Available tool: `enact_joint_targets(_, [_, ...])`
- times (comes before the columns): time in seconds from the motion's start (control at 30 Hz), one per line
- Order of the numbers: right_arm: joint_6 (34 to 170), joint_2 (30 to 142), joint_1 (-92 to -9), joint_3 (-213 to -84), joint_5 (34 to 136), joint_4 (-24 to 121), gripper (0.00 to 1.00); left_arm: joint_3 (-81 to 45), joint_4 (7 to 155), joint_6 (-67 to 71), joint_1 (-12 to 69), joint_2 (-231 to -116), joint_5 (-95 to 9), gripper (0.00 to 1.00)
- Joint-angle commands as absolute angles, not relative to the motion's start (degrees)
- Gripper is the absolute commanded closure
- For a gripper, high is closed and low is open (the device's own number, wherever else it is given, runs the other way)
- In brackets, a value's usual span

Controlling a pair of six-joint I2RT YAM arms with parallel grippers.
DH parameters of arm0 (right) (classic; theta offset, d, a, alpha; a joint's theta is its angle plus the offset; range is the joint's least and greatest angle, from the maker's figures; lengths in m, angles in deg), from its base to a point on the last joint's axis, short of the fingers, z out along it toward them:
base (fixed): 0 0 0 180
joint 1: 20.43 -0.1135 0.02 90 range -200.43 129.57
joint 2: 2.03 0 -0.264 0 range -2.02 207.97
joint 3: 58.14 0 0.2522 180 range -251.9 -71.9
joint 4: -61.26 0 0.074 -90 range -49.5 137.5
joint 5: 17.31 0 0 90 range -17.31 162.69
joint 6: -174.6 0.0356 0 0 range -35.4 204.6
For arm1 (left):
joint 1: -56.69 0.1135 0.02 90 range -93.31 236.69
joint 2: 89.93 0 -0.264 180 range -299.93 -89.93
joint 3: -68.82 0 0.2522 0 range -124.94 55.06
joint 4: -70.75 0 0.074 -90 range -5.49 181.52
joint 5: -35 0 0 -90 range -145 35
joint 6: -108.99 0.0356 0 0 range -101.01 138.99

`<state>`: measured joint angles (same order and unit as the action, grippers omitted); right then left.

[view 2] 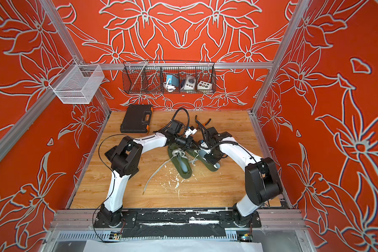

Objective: Insert the insole into the shoe

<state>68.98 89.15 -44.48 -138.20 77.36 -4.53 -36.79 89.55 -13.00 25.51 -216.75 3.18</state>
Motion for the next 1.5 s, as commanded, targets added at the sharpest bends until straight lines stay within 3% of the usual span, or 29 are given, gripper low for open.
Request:
enact_joint_targets(0.0, [65.33, 91.05, -44.51, -140.19, 79.24, -1.23, 0.93, -36.26, 88.71, -12.96, 24.78, -216.32, 4.76, 1.00])
enact_joint_targets(0.23, [62.71, 93.24, -44.24, -138.87, 80.54, 6.60, 0.90, -35.24, 87.74, -13.39, 24.74, -216.23, 5.06, 1.00])
enact_joint_targets(0.3, [62.92, 93.62, -44.24, -139.52, 80.24, 6.37, 0.83, -35.24, 87.85, -13.31, 24.78, -216.20, 5.03, 1.00])
enact_joint_targets(0.43, [64.45, 91.57, -44.20, -138.49, 79.26, 4.17, 0.55, -35.27, 87.61, -13.57, 24.87, -215.88, 4.60, 1.00])
enact_joint_targets(0.53, [66.23, 88.26, -44.24, -136.62, 78.77, 2.11, 0.40, -35.54, 87.63, -13.90, 24.91, -215.88, 4.11, 1.00])
enact_joint_targets(0.8, [71.15, 82.84, -44.24, -135.74, 74.20, -3.48, 0.29, -35.94, 87.77, -14.28, 25.13, -216.23, 3.45, 1.00])
enact_joint_targets(0.97, [74.21, 83.32, -44.20, -138.11, 73.60, -7.56, 0.30, -36.08, 88.01, -14.27, 25.16, -216.33, 3.46, 1.00])
enact_joint_targets(1.27, [86.37, 82.35, -44.24, -137.36, 80.16, -9.18, 0.67, -36.31, 88.25, -14.33, 25.13, -216.41, 3.45, 1.00])
enact_joint_targets(1.47, [91.48, 87.34, -42.62, -134.04, 80.54, -0.43, 0.68, -36.33, 88.91, -13.91, 25.12, -216.31, 3.36, 1.00])
